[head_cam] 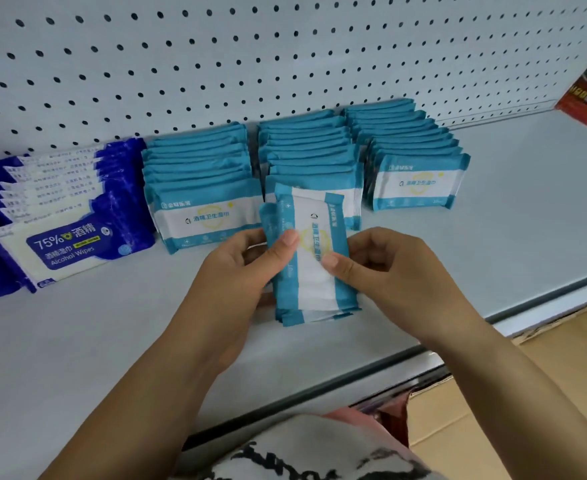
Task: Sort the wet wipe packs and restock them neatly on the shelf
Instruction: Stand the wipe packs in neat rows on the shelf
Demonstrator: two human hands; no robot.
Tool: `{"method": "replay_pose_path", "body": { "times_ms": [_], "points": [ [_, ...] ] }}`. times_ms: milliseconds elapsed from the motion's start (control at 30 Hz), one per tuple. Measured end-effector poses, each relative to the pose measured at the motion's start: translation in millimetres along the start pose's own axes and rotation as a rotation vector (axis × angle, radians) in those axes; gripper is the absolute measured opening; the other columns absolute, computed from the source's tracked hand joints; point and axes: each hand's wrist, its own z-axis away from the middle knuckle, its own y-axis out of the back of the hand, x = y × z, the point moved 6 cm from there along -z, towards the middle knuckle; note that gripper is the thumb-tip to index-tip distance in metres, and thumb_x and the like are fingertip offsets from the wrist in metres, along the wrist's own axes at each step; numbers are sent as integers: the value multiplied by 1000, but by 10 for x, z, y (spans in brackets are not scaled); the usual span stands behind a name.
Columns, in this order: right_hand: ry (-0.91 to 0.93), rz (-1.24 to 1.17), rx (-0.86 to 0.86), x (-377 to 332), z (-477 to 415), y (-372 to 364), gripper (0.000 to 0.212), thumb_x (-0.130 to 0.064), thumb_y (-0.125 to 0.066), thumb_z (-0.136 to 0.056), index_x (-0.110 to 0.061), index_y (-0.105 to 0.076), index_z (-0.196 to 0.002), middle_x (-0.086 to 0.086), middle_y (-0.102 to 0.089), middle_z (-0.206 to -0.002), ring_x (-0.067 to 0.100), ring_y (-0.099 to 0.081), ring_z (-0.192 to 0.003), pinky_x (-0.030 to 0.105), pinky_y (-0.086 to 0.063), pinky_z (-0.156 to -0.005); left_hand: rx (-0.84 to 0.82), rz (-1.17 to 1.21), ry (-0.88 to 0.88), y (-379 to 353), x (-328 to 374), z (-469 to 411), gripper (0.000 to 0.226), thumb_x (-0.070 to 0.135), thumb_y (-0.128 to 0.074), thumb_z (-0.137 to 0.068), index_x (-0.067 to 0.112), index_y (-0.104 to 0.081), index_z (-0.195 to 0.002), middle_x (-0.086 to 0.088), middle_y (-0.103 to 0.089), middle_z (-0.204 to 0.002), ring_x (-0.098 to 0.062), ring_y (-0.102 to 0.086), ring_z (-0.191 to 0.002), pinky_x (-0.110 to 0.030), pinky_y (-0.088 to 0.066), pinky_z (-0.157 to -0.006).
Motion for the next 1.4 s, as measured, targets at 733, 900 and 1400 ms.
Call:
{"method": "replay_pose_path", "body": {
  "times_ms": [733, 900, 1400],
  "points": [
    [405, 919, 539, 148, -803, 1266, 25, -14, -77, -84, -15, -72, -108, 4, -61, -110, 23, -44, -107, 32, -37, -86, 41, 10, -81, -72, -99, -348, 39, 21, -78, -78, 15, -70, -116, 1, -79, -111, -19, -75, -104, -43, -57, -93],
    [470, 843, 663, 64, -641, 1061, 29, -18, -79, -83, -15, -68, -110, 4, -61, -109, 24, -46, -108, 39, -43, -87, 35, 46, -97, 6, -73, -369, 41, 23, -77, -73, 15, -70, -113, 1, -79, -110, -18, -76, -103, -41, -57, -91],
    [-9, 126, 231, 46, -230, 363, 20, -32, -75, -88, -15, -69, -97, -3, -77, -87, 15, -74, -81, 39, -60, -77, -31, -13, -165, -104, -93, -283, 43, 21, -80, -73, 21, -70, -115, 6, -78, -109, -13, -75, -103, -35, -61, -85]
  ]
}}
